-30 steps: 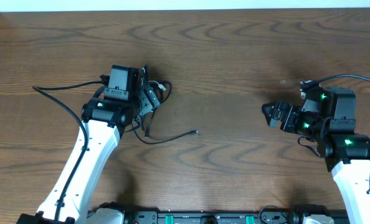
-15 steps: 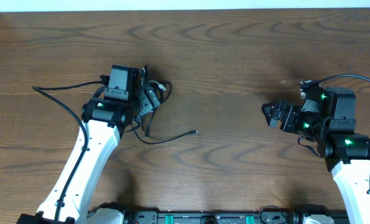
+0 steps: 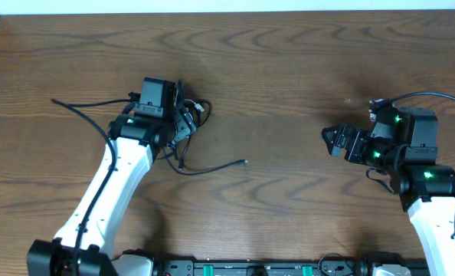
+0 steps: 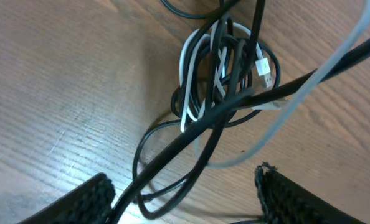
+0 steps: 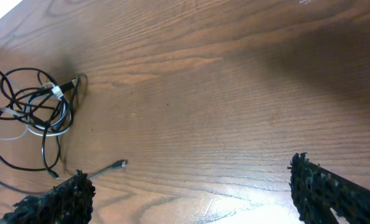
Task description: Untangle cables
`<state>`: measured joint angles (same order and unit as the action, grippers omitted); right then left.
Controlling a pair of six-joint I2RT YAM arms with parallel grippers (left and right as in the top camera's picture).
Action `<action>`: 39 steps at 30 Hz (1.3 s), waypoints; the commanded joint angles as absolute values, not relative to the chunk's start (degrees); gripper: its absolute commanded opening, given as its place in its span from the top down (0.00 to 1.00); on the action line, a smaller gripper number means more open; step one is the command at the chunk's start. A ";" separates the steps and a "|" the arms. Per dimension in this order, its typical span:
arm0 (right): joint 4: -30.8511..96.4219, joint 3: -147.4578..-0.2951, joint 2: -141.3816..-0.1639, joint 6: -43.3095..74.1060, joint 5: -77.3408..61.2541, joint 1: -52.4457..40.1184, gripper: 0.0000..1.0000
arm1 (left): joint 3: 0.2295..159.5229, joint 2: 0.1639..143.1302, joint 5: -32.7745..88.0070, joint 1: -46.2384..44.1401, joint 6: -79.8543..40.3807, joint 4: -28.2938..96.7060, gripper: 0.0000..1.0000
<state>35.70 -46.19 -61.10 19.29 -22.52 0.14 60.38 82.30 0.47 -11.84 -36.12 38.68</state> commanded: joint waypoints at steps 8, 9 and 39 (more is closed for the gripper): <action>35.55 -47.86 -61.10 19.64 -22.63 -0.47 0.01 | 60.47 82.74 1.34 -11.97 -35.81 37.80 0.48; 35.55 -47.86 -61.10 19.64 -22.63 -0.47 0.01 | 60.47 82.74 1.34 -11.97 -35.81 37.78 0.51; 35.62 -47.86 -61.10 19.66 -22.65 -0.47 0.01 | 60.49 82.72 2.61 -11.97 -35.79 37.50 0.75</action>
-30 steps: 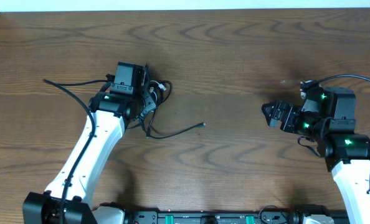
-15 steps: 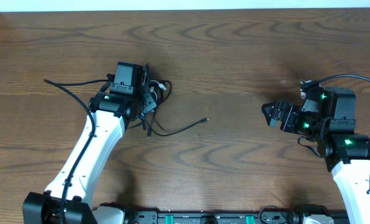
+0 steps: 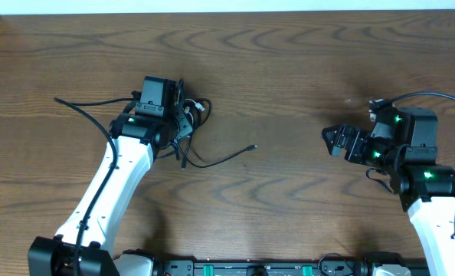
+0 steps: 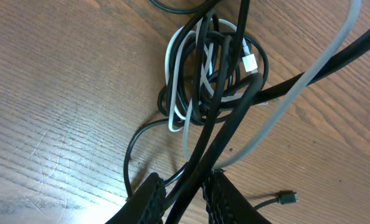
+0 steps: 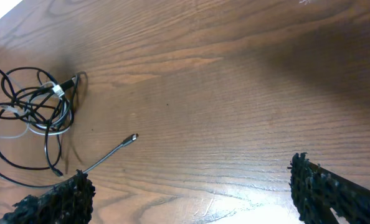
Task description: Untangle cables
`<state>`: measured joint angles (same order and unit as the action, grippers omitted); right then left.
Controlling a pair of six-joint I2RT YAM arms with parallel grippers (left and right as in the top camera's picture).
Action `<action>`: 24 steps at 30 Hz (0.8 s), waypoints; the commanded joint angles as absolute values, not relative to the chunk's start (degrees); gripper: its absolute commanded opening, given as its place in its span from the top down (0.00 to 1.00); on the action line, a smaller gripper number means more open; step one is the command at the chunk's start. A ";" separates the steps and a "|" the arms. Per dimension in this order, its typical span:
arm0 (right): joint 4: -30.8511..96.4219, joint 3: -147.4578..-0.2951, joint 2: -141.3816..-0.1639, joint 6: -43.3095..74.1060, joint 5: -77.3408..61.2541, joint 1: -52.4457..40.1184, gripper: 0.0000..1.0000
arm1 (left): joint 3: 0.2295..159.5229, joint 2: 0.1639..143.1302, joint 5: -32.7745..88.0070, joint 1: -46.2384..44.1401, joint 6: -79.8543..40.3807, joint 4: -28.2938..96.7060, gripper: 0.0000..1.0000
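Observation:
A knot of black, white and grey cables (image 4: 213, 68) lies on the wooden table (image 3: 289, 69), at the left in the overhead view (image 3: 189, 113). My left gripper (image 4: 188, 202) is shut on black cable strands that run out of the knot; it sits right beside the knot (image 3: 180, 126). One black cable trails right to a free plug (image 3: 252, 146), also seen in the right wrist view (image 5: 132, 137). Another black strand (image 3: 82, 103) runs off to the left. My right gripper (image 3: 331, 140) is open and holds nothing, far to the right of the knot (image 5: 35, 106).
The left arm's own white body (image 3: 112, 192) reaches in from the front edge. The right arm's black cabling (image 3: 423, 96) loops behind its wrist at the far right. The table's pale back edge (image 3: 227, 6) runs along the top.
My left gripper, open around the black strands before, is now shut on them. The loose black plug end has shifted up and to the right. The right arm has not moved.

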<state>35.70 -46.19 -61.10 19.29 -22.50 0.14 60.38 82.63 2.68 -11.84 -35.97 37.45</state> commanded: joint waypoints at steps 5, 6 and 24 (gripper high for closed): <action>35.79 -47.86 -61.10 19.64 -22.68 -0.47 0.01 | 60.49 82.72 2.61 -11.97 -35.79 37.69 0.75; 35.86 -47.86 -61.10 19.66 -22.68 -0.47 0.01 | 60.49 82.72 2.61 -11.97 -35.79 37.69 0.75; 36.64 -47.86 -61.10 19.64 -22.65 -0.47 0.01 | 60.49 82.72 2.61 -11.97 -35.79 38.06 0.75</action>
